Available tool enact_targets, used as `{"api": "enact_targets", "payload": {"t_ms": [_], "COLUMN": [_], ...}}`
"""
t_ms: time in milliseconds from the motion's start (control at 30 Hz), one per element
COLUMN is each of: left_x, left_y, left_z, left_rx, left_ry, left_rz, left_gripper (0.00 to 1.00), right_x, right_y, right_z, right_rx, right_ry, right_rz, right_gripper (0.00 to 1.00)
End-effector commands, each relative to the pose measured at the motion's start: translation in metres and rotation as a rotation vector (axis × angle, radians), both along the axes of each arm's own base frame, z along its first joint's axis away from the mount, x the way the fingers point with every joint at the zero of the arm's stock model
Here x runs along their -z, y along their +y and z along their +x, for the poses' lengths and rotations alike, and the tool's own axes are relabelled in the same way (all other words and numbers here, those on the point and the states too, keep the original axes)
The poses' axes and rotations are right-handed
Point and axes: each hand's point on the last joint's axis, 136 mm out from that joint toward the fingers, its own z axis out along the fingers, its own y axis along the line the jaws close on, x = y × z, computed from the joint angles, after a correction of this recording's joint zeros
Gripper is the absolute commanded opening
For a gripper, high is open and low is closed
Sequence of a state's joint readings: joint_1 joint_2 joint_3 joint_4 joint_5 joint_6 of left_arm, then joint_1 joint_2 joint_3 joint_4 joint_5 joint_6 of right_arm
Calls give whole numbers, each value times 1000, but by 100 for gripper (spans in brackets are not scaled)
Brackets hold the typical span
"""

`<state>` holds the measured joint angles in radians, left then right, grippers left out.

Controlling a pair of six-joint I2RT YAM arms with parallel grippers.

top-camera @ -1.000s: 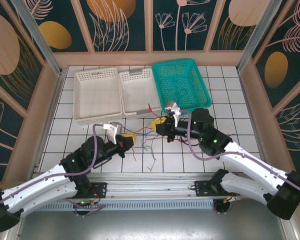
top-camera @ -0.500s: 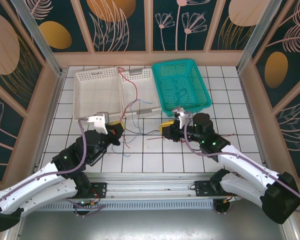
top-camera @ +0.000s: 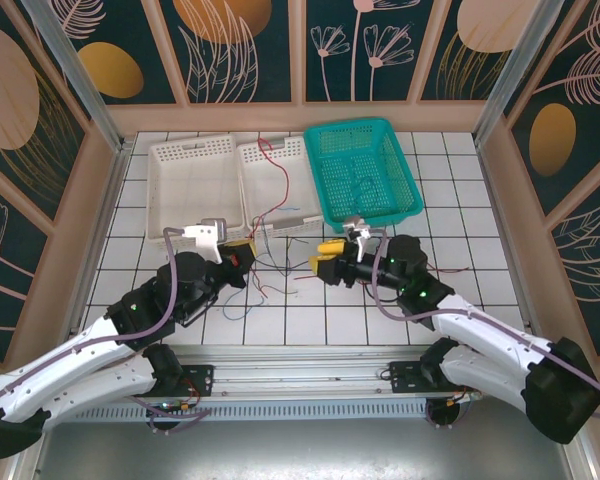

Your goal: Untangle the cables

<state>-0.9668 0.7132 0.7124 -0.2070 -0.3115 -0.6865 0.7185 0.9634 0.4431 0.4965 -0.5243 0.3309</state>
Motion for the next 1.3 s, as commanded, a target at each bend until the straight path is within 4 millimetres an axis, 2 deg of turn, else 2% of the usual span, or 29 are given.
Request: {"api": "enact_targets", "payload": {"t_ms": [0,167,267,533,733,1000,1133,1267], "left_x": [-16,-16,-8,-1,-3,3,5,7], "left_y": [-6,-15,-20,-33,-36,-36,-37,-40], "left_z": [-4,-7,-7,-10,-13,-11,-10,-10], "left_rx": [34,74,87,139,158,149,151,157], "left_ry": [8,29,55,84,86,95,96,99], "left_rz": [-51,-64,-53,-72,-91,-83,-77,-76], "left_gripper": [0,0,0,0,0,0,0,0], "right_x": [-29,-37,-39,-48,-51,-51,-45,-40], "right_y": [15,34,42,53,60,68,69,74], "right_z": [-6,-12,-10,0,3,-29,-38,-41], "right_rx": [-38,-80,-76,-4,8,-155,-183,-195], "right_ry": [-104,-139,-157,-224,-244,-215,-185,-166], "right_rz": [78,97,107,144,148,175,182,177], "right_gripper": [55,55,55,55,55,54,53,49]}}
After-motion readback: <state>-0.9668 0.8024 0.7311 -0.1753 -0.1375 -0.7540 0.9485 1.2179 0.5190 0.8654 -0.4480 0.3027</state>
